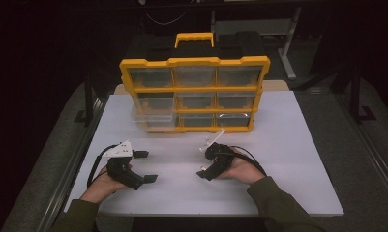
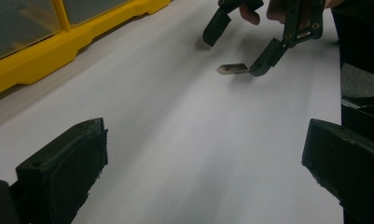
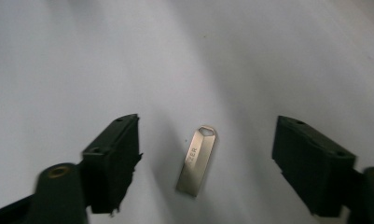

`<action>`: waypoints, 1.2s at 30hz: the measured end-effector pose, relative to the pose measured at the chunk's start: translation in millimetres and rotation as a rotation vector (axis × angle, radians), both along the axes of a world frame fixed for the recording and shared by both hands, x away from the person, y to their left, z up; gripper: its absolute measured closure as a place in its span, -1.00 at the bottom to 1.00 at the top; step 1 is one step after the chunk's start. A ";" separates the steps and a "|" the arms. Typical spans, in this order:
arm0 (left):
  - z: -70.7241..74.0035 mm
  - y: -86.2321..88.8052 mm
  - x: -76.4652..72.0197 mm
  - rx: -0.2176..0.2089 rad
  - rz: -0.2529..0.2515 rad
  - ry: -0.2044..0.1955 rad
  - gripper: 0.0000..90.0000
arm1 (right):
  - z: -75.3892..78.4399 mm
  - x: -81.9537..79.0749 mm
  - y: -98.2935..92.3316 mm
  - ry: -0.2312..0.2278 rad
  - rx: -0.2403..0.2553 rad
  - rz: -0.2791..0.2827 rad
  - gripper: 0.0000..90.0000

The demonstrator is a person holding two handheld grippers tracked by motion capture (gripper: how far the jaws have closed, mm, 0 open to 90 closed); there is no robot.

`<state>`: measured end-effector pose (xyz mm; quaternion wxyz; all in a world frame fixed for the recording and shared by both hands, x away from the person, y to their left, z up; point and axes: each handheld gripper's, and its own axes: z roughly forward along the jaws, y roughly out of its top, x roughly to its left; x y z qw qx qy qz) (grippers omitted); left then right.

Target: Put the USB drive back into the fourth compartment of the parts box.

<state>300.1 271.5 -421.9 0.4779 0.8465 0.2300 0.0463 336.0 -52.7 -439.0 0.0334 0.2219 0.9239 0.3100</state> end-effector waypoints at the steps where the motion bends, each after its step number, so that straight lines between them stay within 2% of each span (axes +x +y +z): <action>1: 0.0 -0.1 -0.1 0.000 0.000 0.000 -1.00 | 0.1 -0.1 -0.2 -0.001 -0.001 0.000 -0.38; 14: -0.1 -0.1 0.0 0.001 0.002 -0.001 -1.00 | 0.2 -0.5 -2.1 0.010 -0.028 0.019 0.20; 19: 0.0 0.0 -0.1 0.000 0.003 -0.001 -1.00 | -0.2 -0.7 -2.3 0.016 -0.037 0.027 0.31; 29: -0.2 -0.4 -0.1 -0.001 0.003 -0.001 -1.00 | -1.2 -0.8 -2.8 0.006 -0.069 0.045 0.68; 36: -0.5 -0.6 -0.1 0.001 0.003 0.000 -1.00 | -1.3 -1.4 -2.1 -0.004 -0.080 0.049 0.72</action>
